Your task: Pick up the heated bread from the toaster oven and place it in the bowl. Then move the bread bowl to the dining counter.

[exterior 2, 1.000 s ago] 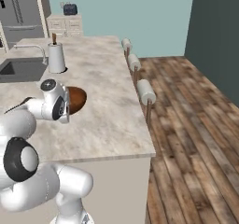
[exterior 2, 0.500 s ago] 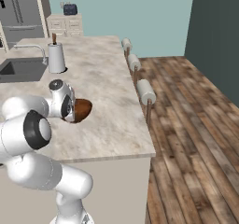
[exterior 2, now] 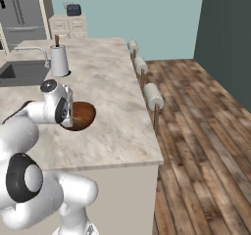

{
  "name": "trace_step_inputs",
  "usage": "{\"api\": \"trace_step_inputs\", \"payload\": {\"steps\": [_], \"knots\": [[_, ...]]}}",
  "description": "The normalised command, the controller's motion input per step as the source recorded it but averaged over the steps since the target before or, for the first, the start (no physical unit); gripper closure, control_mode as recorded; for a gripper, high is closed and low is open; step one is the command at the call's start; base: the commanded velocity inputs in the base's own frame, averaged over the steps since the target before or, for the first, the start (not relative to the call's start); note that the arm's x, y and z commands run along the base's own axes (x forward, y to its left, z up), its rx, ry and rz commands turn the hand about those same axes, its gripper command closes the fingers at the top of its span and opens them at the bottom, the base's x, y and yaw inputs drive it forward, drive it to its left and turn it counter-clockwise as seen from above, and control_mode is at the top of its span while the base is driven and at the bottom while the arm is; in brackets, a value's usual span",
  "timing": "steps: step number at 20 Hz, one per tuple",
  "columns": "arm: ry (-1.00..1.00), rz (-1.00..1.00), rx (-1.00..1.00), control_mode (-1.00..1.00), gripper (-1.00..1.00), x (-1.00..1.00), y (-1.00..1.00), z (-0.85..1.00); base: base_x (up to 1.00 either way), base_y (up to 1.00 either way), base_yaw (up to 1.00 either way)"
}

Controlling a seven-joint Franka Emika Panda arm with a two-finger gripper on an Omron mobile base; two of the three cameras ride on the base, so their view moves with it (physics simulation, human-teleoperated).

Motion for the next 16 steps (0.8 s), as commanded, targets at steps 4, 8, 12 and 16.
{"api": "trace_step_inputs", "payload": {"steps": [4, 8, 12, 16], "knots": [[-0.10, 0.00, 0.05, -1.00, -1.00, -1.00, -0.44, 0.53, 0.00, 0.00, 0.00], [-0.12, 0.00, 0.00, -1.00, -1.00, -1.00, -0.19, 0.00, 0.00, 0.00, 0.00], [-0.10, 0.00, 0.00, -1.00, -1.00, -1.00, -0.14, 0.00, 0.00, 0.00, 0.00], [-0.42, 0.00, -0.04, -1.00, -1.00, -1.00, -0.15, 0.12, 0.00, 0.00, 0.00]]}}
